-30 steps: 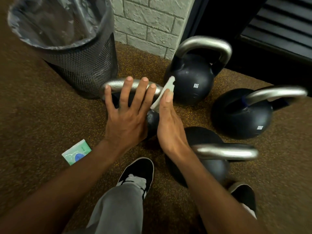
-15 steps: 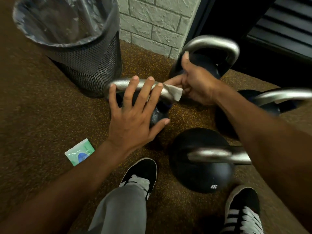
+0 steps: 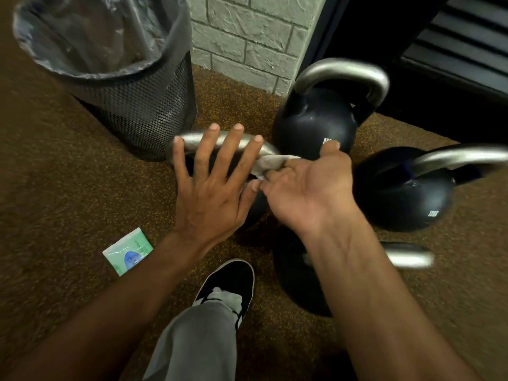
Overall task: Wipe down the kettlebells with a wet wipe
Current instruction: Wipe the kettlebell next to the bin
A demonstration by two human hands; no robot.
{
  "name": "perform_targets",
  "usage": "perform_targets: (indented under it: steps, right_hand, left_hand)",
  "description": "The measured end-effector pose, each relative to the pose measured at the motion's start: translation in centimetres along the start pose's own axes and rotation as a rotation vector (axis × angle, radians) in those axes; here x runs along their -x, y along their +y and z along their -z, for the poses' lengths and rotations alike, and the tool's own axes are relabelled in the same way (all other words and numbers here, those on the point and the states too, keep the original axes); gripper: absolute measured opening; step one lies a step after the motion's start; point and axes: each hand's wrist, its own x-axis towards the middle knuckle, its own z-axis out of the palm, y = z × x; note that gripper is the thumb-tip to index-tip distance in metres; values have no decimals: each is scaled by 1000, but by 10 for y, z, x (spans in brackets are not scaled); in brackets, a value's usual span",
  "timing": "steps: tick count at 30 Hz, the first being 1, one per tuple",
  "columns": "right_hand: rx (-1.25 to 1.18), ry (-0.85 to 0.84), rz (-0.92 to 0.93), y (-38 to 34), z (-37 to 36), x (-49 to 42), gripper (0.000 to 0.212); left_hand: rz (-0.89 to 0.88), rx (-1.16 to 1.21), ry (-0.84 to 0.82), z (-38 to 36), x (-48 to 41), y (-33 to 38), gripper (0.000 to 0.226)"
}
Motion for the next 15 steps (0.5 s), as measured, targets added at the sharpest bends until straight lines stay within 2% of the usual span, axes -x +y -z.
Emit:
perform_targets:
  steps: [3,7,12,15]
  right_hand:
    - [-237,26,-89,-9,2,-8,96]
    - [-377,-20,-111,-8,19,5,91]
    - [-361,34,-143,-15,21,10,100]
    - [-390,-11,-190,-9,18,0,111]
  left_hand:
    - [8,-4,12,-1,0,0,56]
    - [18,-23,12,-6,-1,1,57]
    - [-4,-18,21,-8,-1,-1,63]
    - [-10,-28,28,-8,-1,-2,63]
